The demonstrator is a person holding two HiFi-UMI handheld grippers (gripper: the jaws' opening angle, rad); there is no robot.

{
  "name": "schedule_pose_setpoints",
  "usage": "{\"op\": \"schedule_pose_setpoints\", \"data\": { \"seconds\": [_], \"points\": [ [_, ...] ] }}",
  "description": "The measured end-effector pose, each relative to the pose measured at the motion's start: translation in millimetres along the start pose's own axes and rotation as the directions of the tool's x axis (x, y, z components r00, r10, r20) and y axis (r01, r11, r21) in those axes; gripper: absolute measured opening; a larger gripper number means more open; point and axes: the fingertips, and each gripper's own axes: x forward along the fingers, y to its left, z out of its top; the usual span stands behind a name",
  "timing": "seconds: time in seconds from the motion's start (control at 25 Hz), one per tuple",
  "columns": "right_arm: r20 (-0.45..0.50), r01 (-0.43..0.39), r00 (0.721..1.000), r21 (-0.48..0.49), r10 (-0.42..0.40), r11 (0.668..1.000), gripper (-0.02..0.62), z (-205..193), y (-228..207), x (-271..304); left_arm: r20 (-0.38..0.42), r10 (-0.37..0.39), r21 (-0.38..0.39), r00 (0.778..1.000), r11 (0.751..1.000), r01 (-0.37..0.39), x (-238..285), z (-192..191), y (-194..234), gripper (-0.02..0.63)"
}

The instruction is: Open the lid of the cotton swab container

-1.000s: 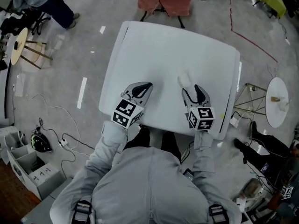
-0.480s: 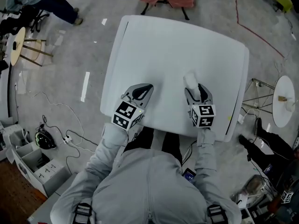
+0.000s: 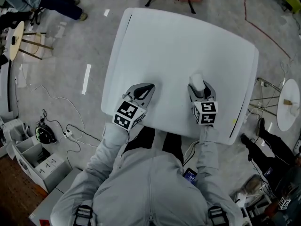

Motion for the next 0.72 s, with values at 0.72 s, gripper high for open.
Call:
{"op": "schedule_pose_setpoints", "data": {
  "seconds": [0.72],
  "points": [
    [0.010, 0.064, 0.998, -0.079, -0.063, 0.995, 0.230, -7, -2, -4, 0.014, 0.009, 0.005, 1.000, 1.000, -0.009, -12, -6, -20, 0.023]
  ]
}}
